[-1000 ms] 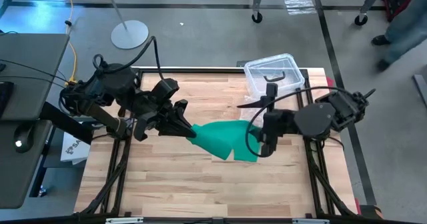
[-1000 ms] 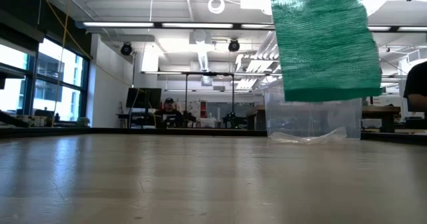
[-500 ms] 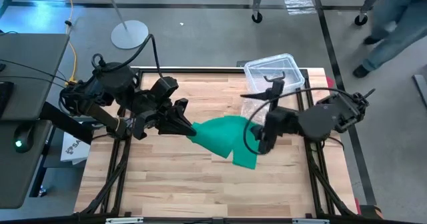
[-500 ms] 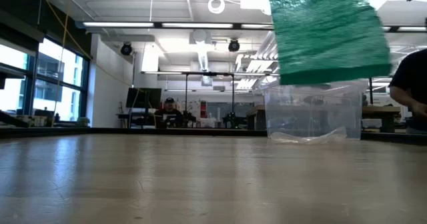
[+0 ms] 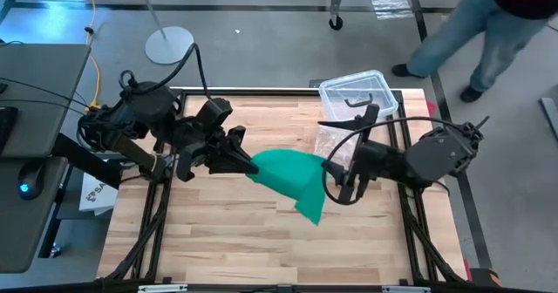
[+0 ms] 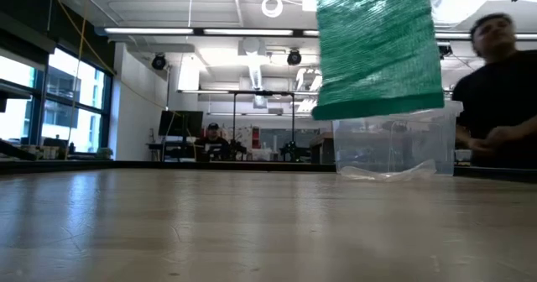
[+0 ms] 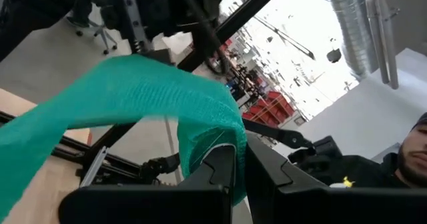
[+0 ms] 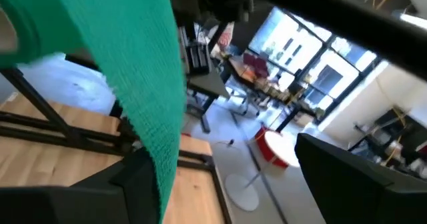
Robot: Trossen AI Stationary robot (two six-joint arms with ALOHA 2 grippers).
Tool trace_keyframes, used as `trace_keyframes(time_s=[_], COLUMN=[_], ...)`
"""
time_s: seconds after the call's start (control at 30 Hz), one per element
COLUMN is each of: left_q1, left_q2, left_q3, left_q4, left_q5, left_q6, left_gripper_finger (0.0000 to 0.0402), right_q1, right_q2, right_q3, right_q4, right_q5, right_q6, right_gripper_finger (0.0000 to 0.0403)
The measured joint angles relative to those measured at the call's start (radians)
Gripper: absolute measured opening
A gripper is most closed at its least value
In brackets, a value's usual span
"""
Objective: Roll bandage
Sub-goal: Roll the green bandage
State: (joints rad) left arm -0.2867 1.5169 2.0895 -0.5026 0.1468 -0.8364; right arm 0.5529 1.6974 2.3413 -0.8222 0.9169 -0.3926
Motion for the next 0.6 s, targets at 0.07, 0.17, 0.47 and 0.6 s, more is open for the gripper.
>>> trace_keyframes(time_s=[0.07, 0.17, 0.47, 0.6], left_q1=[0.000, 0.000, 0.000, 0.000], left_q2=[0.000, 0.000, 0.000, 0.000], left_q3=[0.000, 0.000, 0.000, 0.000], left_q4=[0.009, 0.010, 0.008, 0.008], left_q5=[-0.001, -0.003, -0.022, -0.030], left_q6=[0.000, 0.000, -0.001, 0.000], left_gripper_finger=[0.0010, 0.0010, 0.0010, 0.0010], right_q1=[-0.003, 0.004, 0.015, 0.016], right_q2=[0.000, 0.011, 0.018, 0.019], right_q3=[0.000, 0.000, 0.000, 0.000], right_q4=[-0.030, 0.012, 0.187, 0.198], right_q5=[-0.002, -0.011, -0.057, -0.078], right_q6=[0.036, 0.013, -0.106, -0.106], right_gripper_finger=[0.0298, 0.0289, 0.0207, 0.0117])
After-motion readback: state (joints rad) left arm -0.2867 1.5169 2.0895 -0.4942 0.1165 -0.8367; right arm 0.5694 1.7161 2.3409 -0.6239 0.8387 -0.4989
